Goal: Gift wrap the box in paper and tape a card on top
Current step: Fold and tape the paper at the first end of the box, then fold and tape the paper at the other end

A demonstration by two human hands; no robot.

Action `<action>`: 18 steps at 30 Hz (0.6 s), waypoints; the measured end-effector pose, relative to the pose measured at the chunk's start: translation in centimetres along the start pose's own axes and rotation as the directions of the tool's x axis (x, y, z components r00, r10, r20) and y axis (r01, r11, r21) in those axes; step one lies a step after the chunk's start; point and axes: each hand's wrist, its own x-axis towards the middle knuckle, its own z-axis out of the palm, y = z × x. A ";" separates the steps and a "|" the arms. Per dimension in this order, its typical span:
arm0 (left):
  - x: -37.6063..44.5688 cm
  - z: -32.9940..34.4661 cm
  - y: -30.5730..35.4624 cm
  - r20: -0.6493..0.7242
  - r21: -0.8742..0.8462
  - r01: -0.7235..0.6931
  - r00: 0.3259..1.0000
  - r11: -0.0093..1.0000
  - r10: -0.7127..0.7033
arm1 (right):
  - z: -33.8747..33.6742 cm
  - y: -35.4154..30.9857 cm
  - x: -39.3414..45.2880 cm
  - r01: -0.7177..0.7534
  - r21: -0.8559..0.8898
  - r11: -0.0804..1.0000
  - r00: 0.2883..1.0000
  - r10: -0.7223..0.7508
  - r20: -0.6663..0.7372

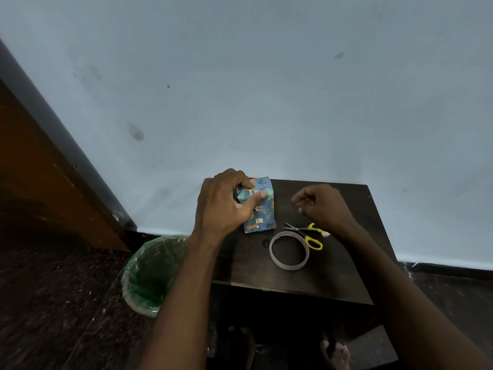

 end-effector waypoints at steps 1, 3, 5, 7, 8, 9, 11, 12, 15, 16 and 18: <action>0.0 0.0 0.4 -0.026 0.025 -0.021 0.999 0.999 0.021 | -0.1 0.3 0.0 -0.016 -0.103 0.995 0.999 0.020 0.047; 0.1 0.2 1.0 -0.078 0.098 -0.028 0.996 0.995 0.036 | -0.2 0.9 0.0 -0.041 -0.215 0.976 0.994 0.061 0.088; 0.2 0.6 0.9 -0.110 0.148 0.006 0.994 0.989 0.011 | 0.1 1.5 -0.1 -0.069 -0.278 0.958 0.995 0.086 0.049; 0.1 1.1 0.6 -0.116 0.129 0.023 0.993 0.991 -0.008 | -0.1 2.4 -0.3 -0.127 -0.314 0.941 0.992 0.122 -0.037; 0.0 1.2 0.6 -0.117 0.117 0.023 0.993 0.993 -0.009 | -0.3 2.8 -0.3 -0.161 -0.308 0.938 0.987 0.144 -0.075; -0.1 1.4 0.7 -0.118 0.114 0.024 0.993 0.993 -0.011 | -0.6 3.2 -0.4 -0.188 -0.293 0.937 0.981 0.163 -0.106; -0.2 1.4 0.9 -0.120 0.136 0.029 0.993 0.990 -0.013 | -1.1 4.0 -0.7 -0.221 -0.249 0.943 0.971 0.190 -0.142; -0.1 1.4 1.0 -0.119 0.152 0.035 0.993 0.988 -0.017 | -1.3 4.3 -0.8 -0.229 -0.232 0.945 0.969 0.199 -0.148; -0.1 1.7 0.9 -0.116 0.175 0.069 0.992 0.982 -0.049 | -1.5 5.0 -1.5 -0.263 -0.216 0.940 0.958 0.229 -0.171; -0.2 1.9 1.0 -0.113 0.173 0.078 0.992 0.982 -0.059 | -1.4 5.1 -1.8 -0.283 -0.205 0.937 0.950 0.244 -0.195; -0.3 2.3 1.3 -0.108 0.166 0.097 0.991 0.981 -0.079 | -1.3 5.3 -2.3 -0.306 -0.179 0.935 0.936 0.261 -0.236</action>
